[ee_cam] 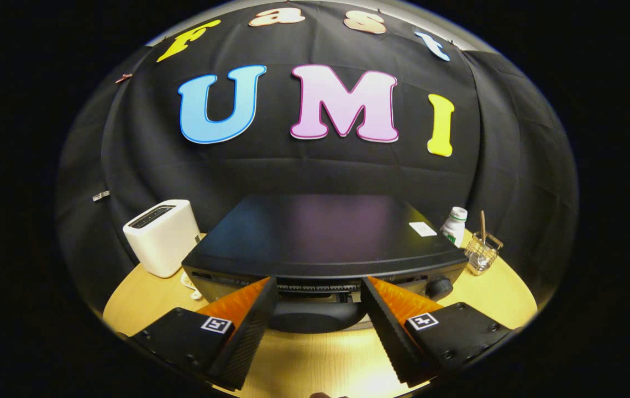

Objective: Open the toaster oven, put the food inside, and close the toaster oven door.

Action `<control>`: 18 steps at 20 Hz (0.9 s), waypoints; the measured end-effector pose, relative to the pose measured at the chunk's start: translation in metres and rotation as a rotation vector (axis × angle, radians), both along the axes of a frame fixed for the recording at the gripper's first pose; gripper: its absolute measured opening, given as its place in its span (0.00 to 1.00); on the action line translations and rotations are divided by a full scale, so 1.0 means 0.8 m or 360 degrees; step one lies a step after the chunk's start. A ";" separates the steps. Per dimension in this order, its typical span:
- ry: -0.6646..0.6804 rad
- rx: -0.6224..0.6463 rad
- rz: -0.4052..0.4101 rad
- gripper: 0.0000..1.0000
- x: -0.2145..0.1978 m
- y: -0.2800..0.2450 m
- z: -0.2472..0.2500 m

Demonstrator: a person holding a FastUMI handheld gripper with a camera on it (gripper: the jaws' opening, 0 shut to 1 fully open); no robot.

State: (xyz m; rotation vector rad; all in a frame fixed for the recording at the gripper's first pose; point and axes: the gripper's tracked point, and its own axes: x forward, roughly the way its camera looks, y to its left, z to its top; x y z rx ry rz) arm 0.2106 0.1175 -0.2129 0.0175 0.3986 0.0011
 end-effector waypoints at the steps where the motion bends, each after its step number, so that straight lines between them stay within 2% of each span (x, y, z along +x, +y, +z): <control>1: 0.0022 0.0003 0.0012 0.99 -0.005 0.001 -0.001; 12: 0.0233 -0.0076 0.0047 0.99 -0.109 0.001 -0.058; 14: 0.0352 -0.0099 0.0070 0.99 -0.132 0.002 -0.089; 18: 0.0731 -0.0117 0.0214 1.00 -0.199 0.008 -0.172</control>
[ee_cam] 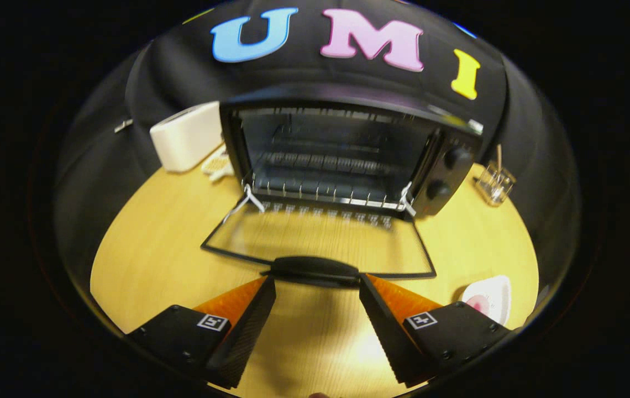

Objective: Open the toaster oven, put the food inside, and close the toaster oven door.

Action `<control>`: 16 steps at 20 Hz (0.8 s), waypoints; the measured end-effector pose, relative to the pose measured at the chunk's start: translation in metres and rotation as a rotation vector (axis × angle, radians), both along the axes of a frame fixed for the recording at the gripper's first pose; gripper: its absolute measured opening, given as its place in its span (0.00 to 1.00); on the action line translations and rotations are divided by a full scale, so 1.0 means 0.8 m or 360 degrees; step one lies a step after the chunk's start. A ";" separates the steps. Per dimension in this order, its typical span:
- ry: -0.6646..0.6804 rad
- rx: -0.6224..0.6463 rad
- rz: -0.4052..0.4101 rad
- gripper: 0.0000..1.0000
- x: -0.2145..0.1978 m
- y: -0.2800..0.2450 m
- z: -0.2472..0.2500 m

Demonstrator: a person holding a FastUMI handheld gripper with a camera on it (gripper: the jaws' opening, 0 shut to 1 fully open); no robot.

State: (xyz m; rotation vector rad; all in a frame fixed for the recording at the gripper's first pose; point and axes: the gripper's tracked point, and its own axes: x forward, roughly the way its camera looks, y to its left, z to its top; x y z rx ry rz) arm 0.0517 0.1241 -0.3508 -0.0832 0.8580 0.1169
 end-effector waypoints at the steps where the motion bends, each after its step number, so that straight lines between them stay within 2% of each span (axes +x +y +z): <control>1: 0.0004 -0.0011 0.0004 1.00 -0.008 -0.006 -0.003; 6: -0.0091 -0.0010 0.0124 0.99 -0.037 -0.027 0.048; 11: -0.0086 0.0020 0.0159 0.99 -0.071 -0.074 0.088; 16: -0.0057 0.0017 0.0027 0.99 -0.103 -0.146 0.113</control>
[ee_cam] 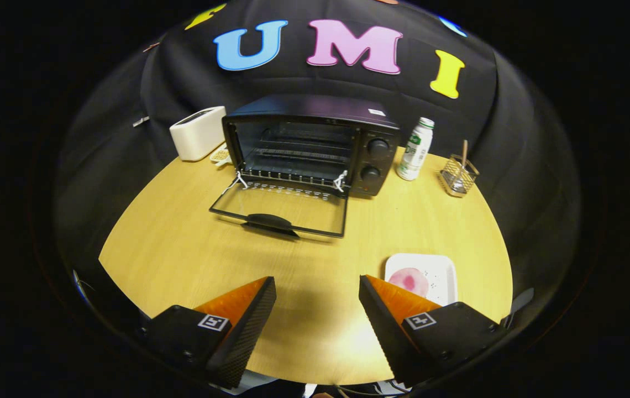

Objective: Open the toaster oven, put the food inside, and close the toaster oven door.

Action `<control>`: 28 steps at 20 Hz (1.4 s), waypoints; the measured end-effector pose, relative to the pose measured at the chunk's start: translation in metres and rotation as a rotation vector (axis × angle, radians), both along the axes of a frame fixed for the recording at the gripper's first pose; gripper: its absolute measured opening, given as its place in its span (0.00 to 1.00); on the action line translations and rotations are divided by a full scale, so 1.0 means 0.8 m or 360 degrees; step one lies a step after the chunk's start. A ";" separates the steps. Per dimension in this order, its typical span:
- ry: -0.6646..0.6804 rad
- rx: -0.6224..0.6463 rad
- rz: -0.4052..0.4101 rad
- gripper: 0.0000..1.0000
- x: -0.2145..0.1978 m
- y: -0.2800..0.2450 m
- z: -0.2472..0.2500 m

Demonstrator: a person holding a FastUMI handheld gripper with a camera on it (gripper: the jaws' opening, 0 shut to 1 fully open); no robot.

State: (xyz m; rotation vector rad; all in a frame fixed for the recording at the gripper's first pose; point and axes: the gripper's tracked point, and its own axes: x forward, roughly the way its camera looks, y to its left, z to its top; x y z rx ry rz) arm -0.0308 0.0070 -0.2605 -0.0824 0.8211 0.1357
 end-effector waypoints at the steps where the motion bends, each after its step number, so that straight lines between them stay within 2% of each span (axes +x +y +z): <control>1: -0.0001 -0.0003 -0.0023 0.99 -0.002 -0.015 0.004; 8: 0.0104 -0.0027 -0.0174 0.99 0.000 -0.144 0.001; 16: 0.0352 -0.0061 -0.0208 0.99 0.038 -0.271 -0.063; 20: 0.0488 -0.0048 -0.0183 1.00 0.052 -0.306 -0.098; 25: 0.0700 0.0012 -0.0176 0.99 0.035 -0.324 -0.146; 28: 0.0741 -0.0013 -0.0162 0.96 0.032 -0.330 -0.165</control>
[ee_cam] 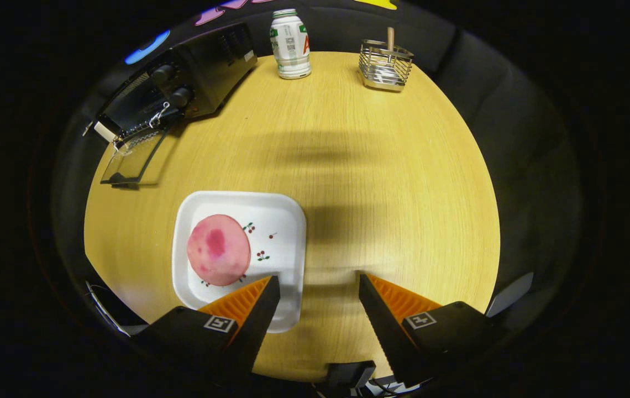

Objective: Open the toaster oven, put the food inside, and close the toaster oven door.

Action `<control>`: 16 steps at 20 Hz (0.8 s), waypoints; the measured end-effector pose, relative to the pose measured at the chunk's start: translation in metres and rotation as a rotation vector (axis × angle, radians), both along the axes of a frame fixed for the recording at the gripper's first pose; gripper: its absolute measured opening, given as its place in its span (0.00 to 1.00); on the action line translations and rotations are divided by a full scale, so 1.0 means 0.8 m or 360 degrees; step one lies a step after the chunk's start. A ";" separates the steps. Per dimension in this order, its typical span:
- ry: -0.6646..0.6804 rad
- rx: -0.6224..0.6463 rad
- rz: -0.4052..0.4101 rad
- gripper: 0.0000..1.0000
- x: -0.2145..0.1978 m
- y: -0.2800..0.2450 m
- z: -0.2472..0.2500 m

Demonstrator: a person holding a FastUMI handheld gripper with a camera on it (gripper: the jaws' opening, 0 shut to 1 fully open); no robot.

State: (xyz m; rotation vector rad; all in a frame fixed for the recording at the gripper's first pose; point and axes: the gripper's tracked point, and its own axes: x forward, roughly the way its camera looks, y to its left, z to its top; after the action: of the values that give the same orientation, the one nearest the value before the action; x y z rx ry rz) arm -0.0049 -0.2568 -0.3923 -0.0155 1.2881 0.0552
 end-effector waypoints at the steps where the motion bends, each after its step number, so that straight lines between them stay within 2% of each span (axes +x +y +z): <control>1: 0.0014 0.0006 -0.0003 0.95 0.000 0.001 -0.005; 3: 0.0017 0.0011 -0.0025 0.91 0.004 0.003 -0.004; 6: 0.0060 0.0035 -0.0058 0.77 0.001 0.009 -0.007; 8: 0.0117 0.0066 -0.0086 0.48 -0.001 0.014 -0.008; 10: 0.0162 0.0107 -0.0152 0.27 -0.002 0.018 -0.009; 11: 0.0176 0.0118 -0.0181 0.25 -0.002 0.017 -0.009; 12: 0.0194 0.0143 -0.0208 0.18 -0.003 0.016 -0.008; 13: 0.0208 0.0175 -0.0229 0.17 -0.003 0.017 -0.011; 15: 0.0213 0.0246 -0.0210 0.08 -0.007 0.019 -0.007; 16: 0.0210 0.0271 -0.0212 0.07 -0.009 0.018 -0.009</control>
State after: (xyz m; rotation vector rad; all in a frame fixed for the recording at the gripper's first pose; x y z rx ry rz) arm -0.0125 -0.2425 -0.3996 0.2231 1.4096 0.0519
